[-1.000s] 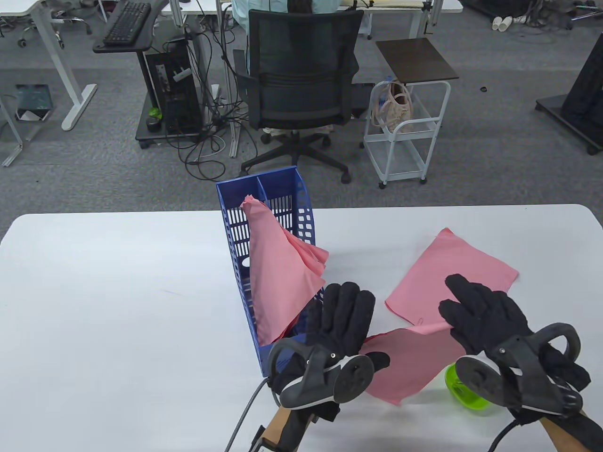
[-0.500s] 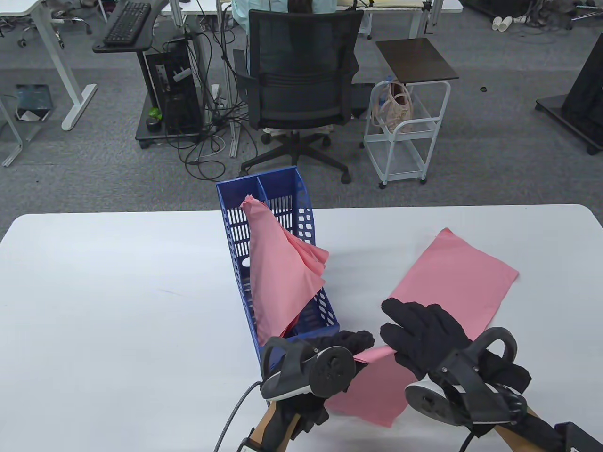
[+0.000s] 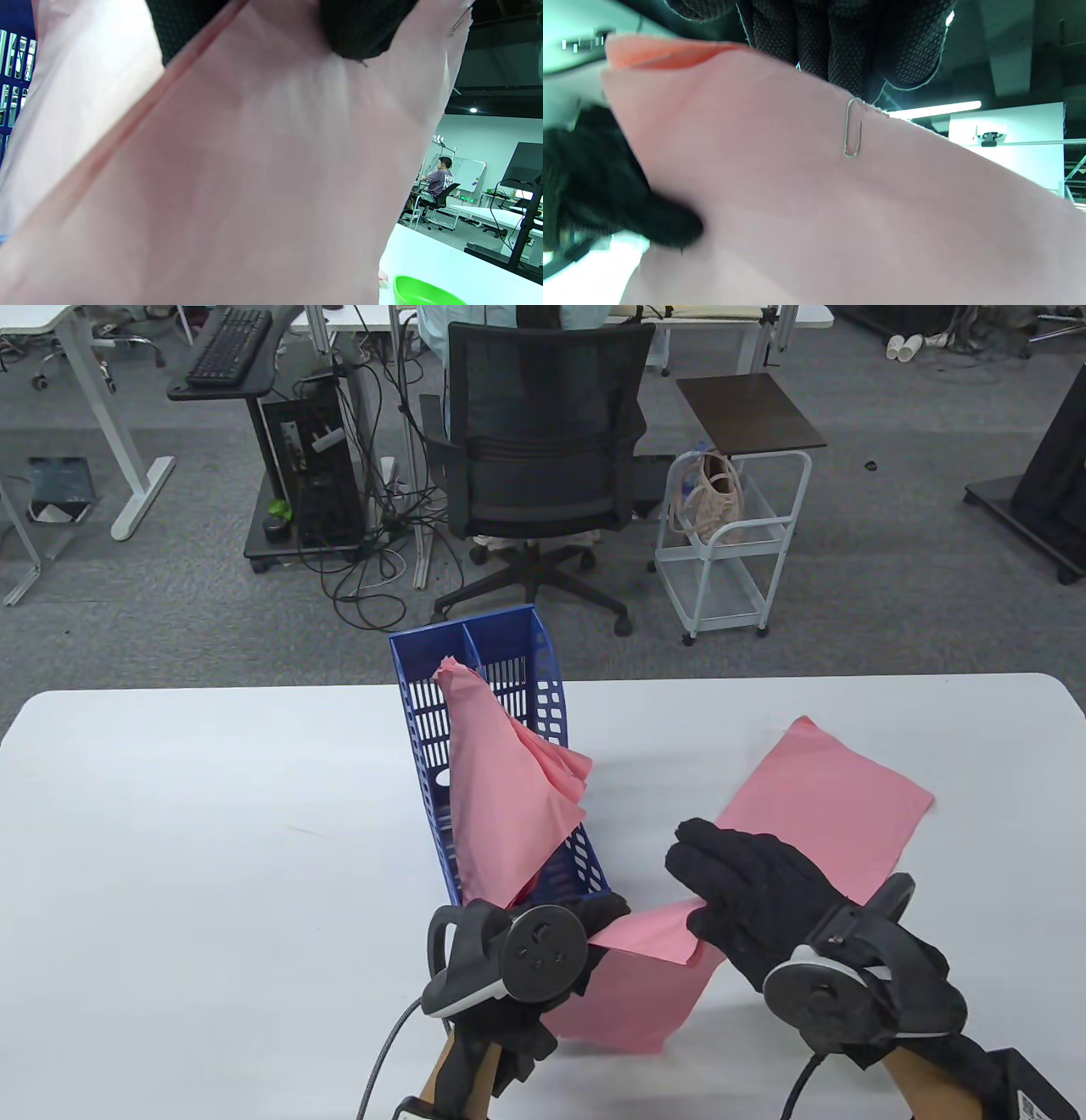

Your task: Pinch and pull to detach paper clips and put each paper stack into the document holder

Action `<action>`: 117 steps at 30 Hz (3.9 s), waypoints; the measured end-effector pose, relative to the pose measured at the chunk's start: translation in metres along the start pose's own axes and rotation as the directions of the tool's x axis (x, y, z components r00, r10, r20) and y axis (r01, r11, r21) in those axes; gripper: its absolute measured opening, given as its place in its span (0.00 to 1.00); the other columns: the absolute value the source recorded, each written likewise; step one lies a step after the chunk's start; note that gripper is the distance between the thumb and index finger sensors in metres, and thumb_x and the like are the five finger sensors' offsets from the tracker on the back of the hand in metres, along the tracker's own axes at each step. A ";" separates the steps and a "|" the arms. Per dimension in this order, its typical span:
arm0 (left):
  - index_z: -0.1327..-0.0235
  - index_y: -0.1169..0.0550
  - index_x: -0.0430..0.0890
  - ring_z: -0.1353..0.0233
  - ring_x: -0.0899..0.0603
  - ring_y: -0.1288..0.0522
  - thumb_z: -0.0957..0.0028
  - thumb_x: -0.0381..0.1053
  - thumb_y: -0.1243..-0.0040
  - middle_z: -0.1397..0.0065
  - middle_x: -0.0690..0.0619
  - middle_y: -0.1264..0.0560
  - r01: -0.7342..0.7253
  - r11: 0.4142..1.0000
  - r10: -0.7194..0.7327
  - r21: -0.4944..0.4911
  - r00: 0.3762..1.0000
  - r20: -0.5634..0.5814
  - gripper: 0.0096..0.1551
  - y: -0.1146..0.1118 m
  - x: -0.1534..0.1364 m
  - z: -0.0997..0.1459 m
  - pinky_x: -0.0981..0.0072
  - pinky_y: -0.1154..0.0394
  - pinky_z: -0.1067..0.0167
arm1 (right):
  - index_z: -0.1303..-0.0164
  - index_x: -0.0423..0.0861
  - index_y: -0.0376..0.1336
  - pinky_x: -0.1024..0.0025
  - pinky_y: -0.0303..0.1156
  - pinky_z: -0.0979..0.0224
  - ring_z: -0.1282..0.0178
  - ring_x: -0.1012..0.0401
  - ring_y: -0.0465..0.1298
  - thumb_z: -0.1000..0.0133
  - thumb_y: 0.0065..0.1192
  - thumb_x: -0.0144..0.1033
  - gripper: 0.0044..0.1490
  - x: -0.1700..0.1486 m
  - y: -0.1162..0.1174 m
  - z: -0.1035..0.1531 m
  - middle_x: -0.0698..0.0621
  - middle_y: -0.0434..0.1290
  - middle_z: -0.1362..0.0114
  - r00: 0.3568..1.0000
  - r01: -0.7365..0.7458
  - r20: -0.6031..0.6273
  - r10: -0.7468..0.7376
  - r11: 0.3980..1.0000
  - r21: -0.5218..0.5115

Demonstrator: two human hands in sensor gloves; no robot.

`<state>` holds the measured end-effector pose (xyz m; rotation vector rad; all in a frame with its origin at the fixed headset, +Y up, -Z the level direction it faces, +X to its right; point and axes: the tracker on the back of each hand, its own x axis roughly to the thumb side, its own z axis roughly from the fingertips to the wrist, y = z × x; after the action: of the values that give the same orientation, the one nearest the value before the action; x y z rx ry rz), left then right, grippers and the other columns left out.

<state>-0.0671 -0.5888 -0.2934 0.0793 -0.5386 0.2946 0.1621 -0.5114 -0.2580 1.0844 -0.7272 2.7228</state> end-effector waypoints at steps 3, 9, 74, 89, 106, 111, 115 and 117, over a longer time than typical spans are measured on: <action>0.33 0.22 0.51 0.45 0.47 0.12 0.40 0.52 0.46 0.39 0.51 0.15 -0.015 1.000 0.015 0.005 1.000 -0.005 0.23 0.003 -0.004 0.002 0.58 0.17 0.45 | 0.20 0.47 0.53 0.55 0.69 0.22 0.24 0.48 0.73 0.37 0.37 0.46 0.34 -0.007 0.000 0.004 0.40 0.62 0.17 0.998 0.063 -0.006 -0.064 0.996 -0.068; 0.33 0.21 0.51 0.45 0.47 0.12 0.40 0.52 0.46 0.40 0.51 0.15 -0.076 0.997 0.076 0.001 0.997 0.000 0.23 0.009 -0.012 0.006 0.58 0.17 0.45 | 0.23 0.48 0.57 0.56 0.71 0.25 0.28 0.49 0.76 0.38 0.48 0.43 0.31 -0.016 0.010 0.013 0.42 0.66 0.20 0.998 0.005 -0.056 -0.012 0.992 -0.125; 0.32 0.22 0.46 0.53 0.48 0.11 0.39 0.51 0.48 0.44 0.49 0.14 0.040 0.987 -0.019 0.156 0.991 -0.133 0.25 0.014 -0.010 0.012 0.62 0.15 0.53 | 0.12 0.43 0.41 0.34 0.44 0.15 0.12 0.32 0.45 0.37 0.48 0.51 0.47 -0.162 0.116 0.134 0.32 0.43 0.09 0.731 0.173 -0.660 0.174 0.888 0.426; 0.33 0.22 0.35 0.61 0.48 0.10 0.38 0.48 0.49 0.52 0.45 0.12 0.209 0.869 -0.077 0.449 0.953 -0.294 0.27 0.042 0.056 0.008 0.61 0.16 0.58 | 0.11 0.42 0.37 0.33 0.39 0.15 0.12 0.30 0.39 0.37 0.47 0.52 0.50 -0.177 0.141 0.131 0.30 0.37 0.09 0.749 0.275 -0.661 0.040 0.889 0.365; 0.35 0.19 0.35 0.64 0.47 0.11 0.38 0.47 0.47 0.55 0.44 0.11 0.596 0.765 -0.334 0.243 0.691 -0.642 0.26 0.097 0.088 -0.027 0.60 0.16 0.59 | 0.11 0.42 0.39 0.33 0.42 0.15 0.13 0.30 0.41 0.37 0.47 0.52 0.50 -0.175 0.138 0.147 0.30 0.39 0.09 0.749 0.264 -0.662 0.015 0.910 0.319; 0.35 0.20 0.36 0.63 0.47 0.11 0.38 0.48 0.47 0.54 0.44 0.11 0.699 0.699 -0.410 0.153 0.567 -0.715 0.26 0.091 0.083 -0.048 0.60 0.16 0.58 | 0.11 0.42 0.39 0.33 0.42 0.15 0.13 0.30 0.41 0.38 0.47 0.52 0.50 -0.175 0.140 0.149 0.30 0.39 0.09 0.751 0.262 -0.660 0.018 0.909 0.323; 0.33 0.20 0.37 0.61 0.47 0.11 0.38 0.48 0.47 0.53 0.44 0.12 0.710 0.697 -0.431 0.098 0.525 -0.734 0.26 0.084 0.074 -0.060 0.60 0.17 0.57 | 0.11 0.42 0.38 0.33 0.41 0.15 0.13 0.30 0.41 0.37 0.47 0.52 0.50 -0.175 0.139 0.150 0.30 0.39 0.09 0.745 0.271 -0.667 0.013 0.908 0.320; 0.33 0.20 0.38 0.61 0.47 0.11 0.38 0.48 0.47 0.53 0.45 0.12 0.734 0.675 -0.453 0.070 0.488 -0.746 0.26 0.082 0.070 -0.064 0.60 0.16 0.57 | 0.11 0.42 0.38 0.33 0.41 0.15 0.13 0.30 0.41 0.37 0.47 0.52 0.50 -0.176 0.139 0.150 0.30 0.39 0.09 0.742 0.276 -0.670 0.008 0.907 0.317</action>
<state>-0.0028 -0.4830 -0.3124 0.5280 0.3357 -0.3038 0.3443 -0.6938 -0.3367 0.1170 0.0309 2.8709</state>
